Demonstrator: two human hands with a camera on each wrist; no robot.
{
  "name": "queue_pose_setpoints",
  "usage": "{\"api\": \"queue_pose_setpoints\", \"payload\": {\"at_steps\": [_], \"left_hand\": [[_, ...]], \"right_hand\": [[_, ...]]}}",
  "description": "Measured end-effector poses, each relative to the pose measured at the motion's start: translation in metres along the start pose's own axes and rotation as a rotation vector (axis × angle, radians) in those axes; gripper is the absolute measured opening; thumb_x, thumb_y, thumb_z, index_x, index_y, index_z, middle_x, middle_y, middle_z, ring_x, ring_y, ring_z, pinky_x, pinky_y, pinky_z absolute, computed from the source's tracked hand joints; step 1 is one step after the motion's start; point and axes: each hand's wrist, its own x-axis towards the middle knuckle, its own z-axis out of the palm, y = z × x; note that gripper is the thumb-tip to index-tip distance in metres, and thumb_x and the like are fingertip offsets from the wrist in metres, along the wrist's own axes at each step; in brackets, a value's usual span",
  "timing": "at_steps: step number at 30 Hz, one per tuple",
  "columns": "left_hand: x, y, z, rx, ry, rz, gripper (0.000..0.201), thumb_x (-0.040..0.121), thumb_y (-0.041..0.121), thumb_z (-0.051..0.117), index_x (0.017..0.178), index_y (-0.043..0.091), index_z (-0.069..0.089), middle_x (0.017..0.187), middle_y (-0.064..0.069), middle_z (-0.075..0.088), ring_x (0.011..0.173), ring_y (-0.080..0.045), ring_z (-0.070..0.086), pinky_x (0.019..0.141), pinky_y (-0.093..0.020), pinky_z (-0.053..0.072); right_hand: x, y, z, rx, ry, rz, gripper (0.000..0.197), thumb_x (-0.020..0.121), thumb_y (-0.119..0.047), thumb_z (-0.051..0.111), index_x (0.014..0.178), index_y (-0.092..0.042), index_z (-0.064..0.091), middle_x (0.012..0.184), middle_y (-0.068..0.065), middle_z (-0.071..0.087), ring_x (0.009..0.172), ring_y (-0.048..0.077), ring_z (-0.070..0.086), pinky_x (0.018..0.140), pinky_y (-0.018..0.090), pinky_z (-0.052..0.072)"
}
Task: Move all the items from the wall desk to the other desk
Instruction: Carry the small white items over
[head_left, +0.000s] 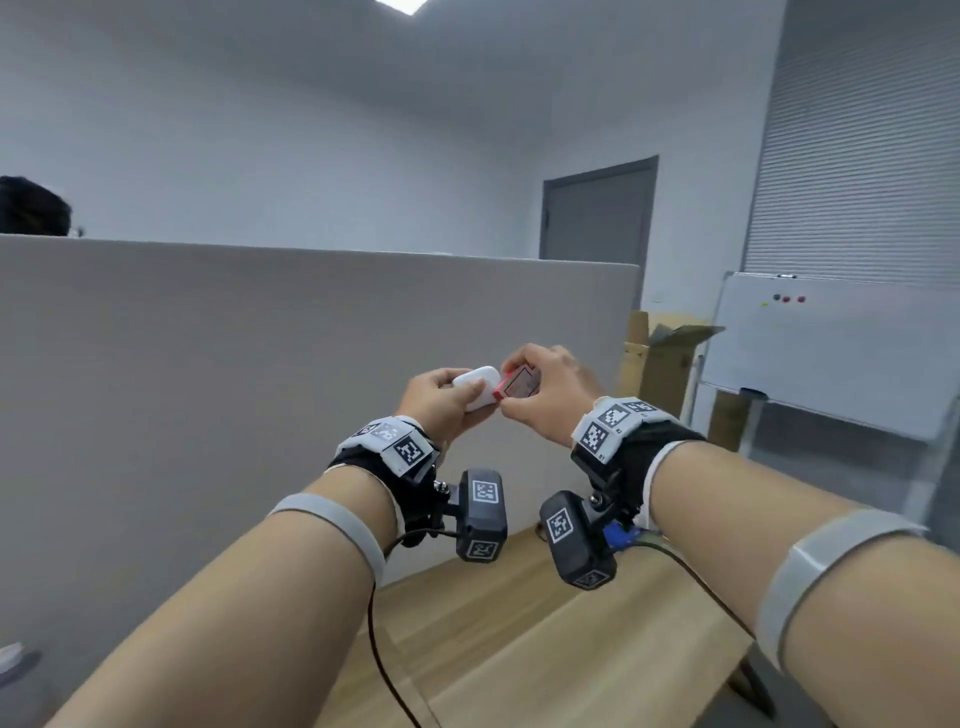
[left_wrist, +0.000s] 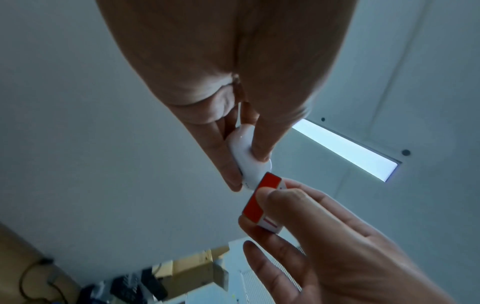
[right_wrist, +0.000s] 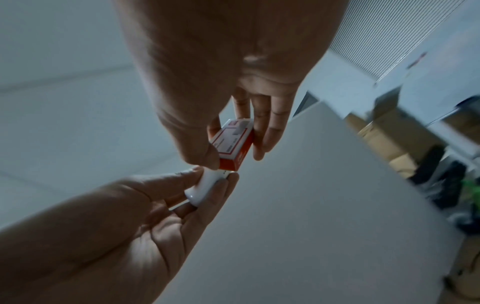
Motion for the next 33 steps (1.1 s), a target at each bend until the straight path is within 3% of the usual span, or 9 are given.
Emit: {"api": "queue_pose_setpoints", "payload": {"at_steps": [6,10,12,16,19,21,23,29,33], "left_hand": [[0.029,-0.031,0.113,-0.051,-0.146,-0.030,0.028,0.093,0.002,0.062,0.119,-0.010,0.058,0.122,-0.029,0.060,0.104,-0.036,0.067,0.077,-0.033,0.062],[0.047,-0.059,0.164,-0.024,-0.220,-0.072,0.029,0.092,0.005,0.065,0.118,-0.007,0.060,0.120,-0.026,0.060,0.106,-0.037,0.067,0.082,-0.036,0.061],[0.061,-0.074,0.184,-0.003,-0.251,-0.085,0.030,0.091,0.006,0.067,0.118,-0.004,0.061,0.119,-0.024,0.061,0.105,-0.035,0.067,0.079,-0.035,0.061],[0.103,-0.109,0.215,0.094,-0.292,-0.076,0.018,0.089,0.017,0.071,0.106,0.013,0.069,0.117,-0.015,0.066,0.106,-0.028,0.066,0.065,-0.027,0.058],[0.140,-0.134,0.235,0.124,-0.310,-0.082,0.006,0.088,0.020,0.072,0.093,0.020,0.070,0.111,-0.013,0.069,0.096,-0.023,0.067,0.070,-0.029,0.057],[0.164,-0.149,0.244,0.112,-0.322,-0.085,0.005,0.087,0.019,0.073,0.090,0.018,0.070,0.102,-0.014,0.070,0.085,-0.023,0.067,0.081,-0.037,0.059],[0.189,-0.166,0.251,0.098,-0.321,-0.108,0.007,0.086,0.019,0.074,0.090,0.015,0.069,0.097,-0.014,0.069,0.087,-0.026,0.067,0.091,-0.044,0.057],[0.251,-0.222,0.265,0.053,-0.316,-0.227,0.012,0.085,0.010,0.073,0.093,0.005,0.066,0.107,-0.022,0.065,0.103,-0.039,0.068,0.090,-0.049,0.057],[0.281,-0.261,0.278,0.085,-0.329,-0.300,0.010,0.085,0.008,0.074,0.092,0.010,0.066,0.115,-0.021,0.064,0.105,-0.036,0.066,0.086,-0.046,0.059]], "right_hand": [[-0.014,0.083,-0.089,-0.132,0.114,0.093,0.036,0.072,-0.034,0.075,0.106,-0.030,0.063,0.103,-0.001,0.057,0.090,0.014,0.059,0.070,0.021,0.044],[-0.018,0.131,-0.121,-0.181,0.189,0.178,0.038,0.070,-0.036,0.075,0.106,-0.030,0.064,0.104,-0.001,0.057,0.088,0.014,0.058,0.060,0.014,0.037],[-0.017,0.155,-0.130,-0.214,0.200,0.217,0.038,0.069,-0.036,0.075,0.105,-0.030,0.064,0.105,-0.001,0.056,0.091,0.016,0.057,0.061,0.018,0.038],[-0.006,0.206,-0.136,-0.284,0.199,0.288,0.035,0.073,-0.034,0.075,0.105,-0.030,0.064,0.105,0.000,0.055,0.090,0.016,0.056,0.063,0.019,0.039],[0.015,0.244,-0.137,-0.342,0.192,0.340,0.035,0.074,-0.033,0.076,0.107,-0.029,0.064,0.107,0.001,0.055,0.090,0.017,0.057,0.074,0.022,0.041],[0.030,0.266,-0.137,-0.362,0.179,0.386,0.035,0.074,-0.034,0.075,0.106,-0.030,0.064,0.107,0.002,0.055,0.092,0.019,0.058,0.076,0.023,0.041],[0.045,0.291,-0.132,-0.379,0.166,0.431,0.034,0.074,-0.034,0.075,0.105,-0.030,0.064,0.108,0.004,0.055,0.091,0.020,0.058,0.077,0.023,0.041],[0.072,0.356,-0.110,-0.420,0.075,0.533,0.037,0.073,-0.030,0.076,0.108,-0.030,0.064,0.113,0.004,0.055,0.092,0.019,0.058,0.078,0.024,0.043],[0.090,0.394,-0.104,-0.441,0.036,0.566,0.038,0.071,-0.031,0.077,0.107,-0.032,0.065,0.114,0.004,0.056,0.094,0.019,0.058,0.077,0.023,0.042]]}}
